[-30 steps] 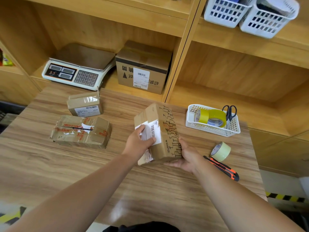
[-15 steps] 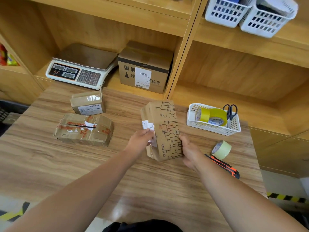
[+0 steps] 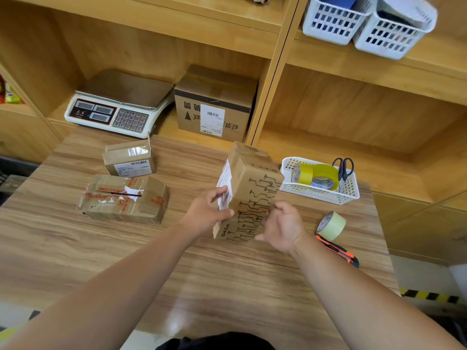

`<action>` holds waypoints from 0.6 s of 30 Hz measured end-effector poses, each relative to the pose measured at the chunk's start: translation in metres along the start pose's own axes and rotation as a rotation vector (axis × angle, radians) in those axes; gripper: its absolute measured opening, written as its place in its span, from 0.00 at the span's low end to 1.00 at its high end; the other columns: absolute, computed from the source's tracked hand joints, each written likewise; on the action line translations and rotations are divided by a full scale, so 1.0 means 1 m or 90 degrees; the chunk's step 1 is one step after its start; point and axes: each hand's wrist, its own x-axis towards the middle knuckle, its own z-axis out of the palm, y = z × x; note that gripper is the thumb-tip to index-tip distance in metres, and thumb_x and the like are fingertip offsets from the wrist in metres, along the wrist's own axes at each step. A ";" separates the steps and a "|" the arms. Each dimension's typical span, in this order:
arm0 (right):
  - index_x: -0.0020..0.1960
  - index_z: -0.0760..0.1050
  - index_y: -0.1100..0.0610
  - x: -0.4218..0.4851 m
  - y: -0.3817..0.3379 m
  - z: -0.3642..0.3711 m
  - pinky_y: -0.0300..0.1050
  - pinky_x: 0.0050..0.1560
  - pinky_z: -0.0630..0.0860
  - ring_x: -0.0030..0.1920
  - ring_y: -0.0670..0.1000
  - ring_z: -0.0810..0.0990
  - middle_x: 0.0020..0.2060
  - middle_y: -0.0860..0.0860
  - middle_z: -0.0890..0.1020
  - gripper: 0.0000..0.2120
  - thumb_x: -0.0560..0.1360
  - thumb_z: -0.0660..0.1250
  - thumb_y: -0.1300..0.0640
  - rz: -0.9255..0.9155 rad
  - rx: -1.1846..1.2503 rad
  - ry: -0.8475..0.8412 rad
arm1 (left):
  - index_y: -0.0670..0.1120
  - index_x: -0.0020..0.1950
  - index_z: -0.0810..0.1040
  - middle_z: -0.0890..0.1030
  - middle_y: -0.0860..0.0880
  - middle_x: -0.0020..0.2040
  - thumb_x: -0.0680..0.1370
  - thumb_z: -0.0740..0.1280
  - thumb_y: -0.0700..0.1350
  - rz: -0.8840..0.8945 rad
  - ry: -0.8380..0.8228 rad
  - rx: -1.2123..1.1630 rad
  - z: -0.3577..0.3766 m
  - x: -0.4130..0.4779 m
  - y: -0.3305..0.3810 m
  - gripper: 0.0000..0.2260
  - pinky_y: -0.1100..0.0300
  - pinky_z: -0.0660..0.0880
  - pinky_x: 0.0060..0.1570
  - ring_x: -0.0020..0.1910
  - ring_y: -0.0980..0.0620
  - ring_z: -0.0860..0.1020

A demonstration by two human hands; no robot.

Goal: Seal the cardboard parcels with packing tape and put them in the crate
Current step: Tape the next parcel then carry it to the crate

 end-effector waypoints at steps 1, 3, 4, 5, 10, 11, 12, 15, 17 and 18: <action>0.78 0.49 0.49 -0.001 -0.003 0.000 0.75 0.67 0.43 0.77 0.56 0.42 0.77 0.52 0.47 0.31 0.76 0.49 0.45 0.009 0.042 -0.003 | 0.49 0.72 0.68 0.71 0.56 0.66 0.71 0.74 0.37 0.000 -0.008 -0.001 -0.002 0.001 -0.001 0.31 0.64 0.64 0.63 0.65 0.61 0.68; 0.78 0.49 0.46 -0.003 -0.010 0.000 0.76 0.66 0.44 0.77 0.57 0.45 0.77 0.52 0.50 0.32 0.77 0.46 0.34 0.035 0.085 -0.018 | 0.49 0.72 0.67 0.71 0.56 0.67 0.70 0.73 0.33 -0.004 -0.032 0.001 -0.005 0.002 -0.001 0.32 0.69 0.67 0.58 0.66 0.61 0.68; 0.77 0.52 0.45 -0.002 -0.012 0.000 0.77 0.66 0.45 0.76 0.59 0.50 0.77 0.53 0.55 0.36 0.74 0.46 0.29 0.046 0.076 -0.034 | 0.49 0.72 0.67 0.71 0.55 0.67 0.70 0.72 0.31 -0.011 -0.045 0.006 -0.005 0.002 -0.001 0.33 0.72 0.68 0.54 0.66 0.61 0.67; 0.76 0.58 0.46 -0.002 -0.014 0.000 0.78 0.66 0.46 0.75 0.60 0.54 0.75 0.55 0.60 0.39 0.72 0.48 0.26 0.055 0.062 -0.050 | 0.49 0.71 0.67 0.71 0.54 0.67 0.70 0.69 0.29 -0.014 -0.054 0.006 -0.006 0.003 -0.002 0.33 0.73 0.70 0.51 0.67 0.61 0.67; 0.73 0.64 0.47 0.001 -0.016 -0.002 0.80 0.62 0.52 0.72 0.64 0.62 0.70 0.58 0.69 0.44 0.63 0.62 0.25 0.077 0.039 -0.121 | 0.57 0.73 0.63 0.71 0.55 0.66 0.79 0.62 0.39 -0.047 -0.061 -0.069 -0.004 0.003 0.009 0.25 0.55 0.68 0.64 0.64 0.55 0.70; 0.73 0.65 0.47 0.000 -0.015 -0.002 0.81 0.61 0.53 0.71 0.65 0.62 0.70 0.57 0.70 0.44 0.62 0.66 0.26 0.072 0.030 -0.129 | 0.60 0.71 0.65 0.71 0.57 0.65 0.81 0.59 0.46 -0.047 -0.067 -0.068 -0.004 0.002 0.012 0.19 0.53 0.68 0.65 0.64 0.55 0.69; 0.71 0.66 0.47 -0.002 -0.014 0.000 0.81 0.61 0.55 0.70 0.65 0.65 0.68 0.57 0.72 0.42 0.63 0.68 0.29 0.063 0.015 -0.134 | 0.62 0.66 0.68 0.71 0.59 0.62 0.82 0.57 0.51 -0.049 -0.074 -0.060 -0.004 0.002 0.014 0.13 0.51 0.67 0.66 0.64 0.55 0.68; 0.64 0.74 0.51 -0.004 -0.012 0.002 0.75 0.61 0.63 0.64 0.63 0.73 0.61 0.58 0.79 0.34 0.62 0.73 0.37 0.043 -0.013 -0.130 | 0.59 0.60 0.71 0.74 0.56 0.59 0.81 0.55 0.59 -0.055 -0.056 -0.066 -0.004 0.006 0.014 0.11 0.48 0.68 0.66 0.64 0.52 0.71; 0.60 0.77 0.52 -0.004 -0.011 0.002 0.71 0.62 0.65 0.63 0.61 0.75 0.58 0.57 0.81 0.32 0.58 0.78 0.45 0.029 -0.009 -0.127 | 0.55 0.57 0.74 0.76 0.54 0.59 0.78 0.58 0.62 -0.059 -0.037 -0.067 -0.004 0.008 0.012 0.15 0.46 0.69 0.65 0.62 0.51 0.74; 0.59 0.77 0.52 -0.004 -0.012 0.003 0.69 0.63 0.66 0.62 0.60 0.76 0.56 0.56 0.82 0.28 0.60 0.76 0.48 0.023 -0.006 -0.124 | 0.55 0.55 0.75 0.77 0.54 0.59 0.77 0.60 0.64 -0.059 -0.031 -0.065 -0.003 0.009 0.011 0.16 0.46 0.70 0.64 0.61 0.52 0.74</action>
